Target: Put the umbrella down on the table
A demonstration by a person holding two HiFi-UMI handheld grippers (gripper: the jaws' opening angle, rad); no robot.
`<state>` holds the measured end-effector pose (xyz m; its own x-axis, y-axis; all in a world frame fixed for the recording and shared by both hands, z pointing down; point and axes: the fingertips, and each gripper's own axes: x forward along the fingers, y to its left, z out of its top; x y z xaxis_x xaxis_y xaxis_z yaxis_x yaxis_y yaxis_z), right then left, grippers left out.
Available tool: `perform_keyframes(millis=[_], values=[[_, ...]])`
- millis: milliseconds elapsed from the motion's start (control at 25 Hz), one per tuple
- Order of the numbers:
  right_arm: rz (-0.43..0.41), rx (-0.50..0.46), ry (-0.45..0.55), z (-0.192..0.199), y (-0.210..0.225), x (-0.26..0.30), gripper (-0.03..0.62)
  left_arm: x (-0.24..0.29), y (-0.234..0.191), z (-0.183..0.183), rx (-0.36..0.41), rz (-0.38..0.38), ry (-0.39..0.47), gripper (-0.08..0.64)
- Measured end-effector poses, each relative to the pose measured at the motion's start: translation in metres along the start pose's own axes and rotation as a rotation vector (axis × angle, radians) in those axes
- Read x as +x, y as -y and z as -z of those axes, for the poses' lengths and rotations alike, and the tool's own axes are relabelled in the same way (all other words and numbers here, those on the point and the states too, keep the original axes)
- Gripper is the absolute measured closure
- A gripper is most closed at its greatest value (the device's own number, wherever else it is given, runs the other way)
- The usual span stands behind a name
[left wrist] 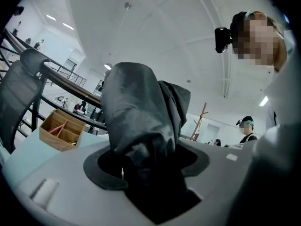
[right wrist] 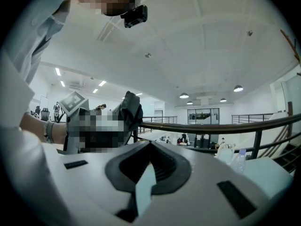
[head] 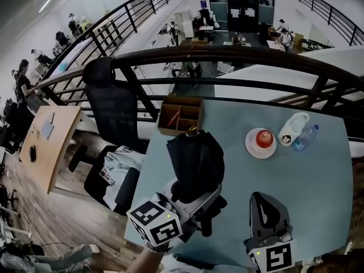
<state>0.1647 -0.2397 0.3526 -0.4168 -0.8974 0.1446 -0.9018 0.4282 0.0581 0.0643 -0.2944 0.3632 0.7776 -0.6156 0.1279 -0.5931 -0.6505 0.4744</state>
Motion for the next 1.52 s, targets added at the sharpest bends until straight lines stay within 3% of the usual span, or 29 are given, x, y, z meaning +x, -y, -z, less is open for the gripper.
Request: perform_keyframes(millis=[600, 1520], values=[[0.009, 0.021, 0.022, 0.007, 0.037, 0.044, 0.594, 0.040, -0.030, 0.005, 0.018, -0.033, -0.012, 0.272], [0.011, 0.084, -0.085, 0.084, 0.095, 0.117, 0.594, 0.139, -0.110, 0.071, 0.000, -0.126, -0.251, 0.272]])
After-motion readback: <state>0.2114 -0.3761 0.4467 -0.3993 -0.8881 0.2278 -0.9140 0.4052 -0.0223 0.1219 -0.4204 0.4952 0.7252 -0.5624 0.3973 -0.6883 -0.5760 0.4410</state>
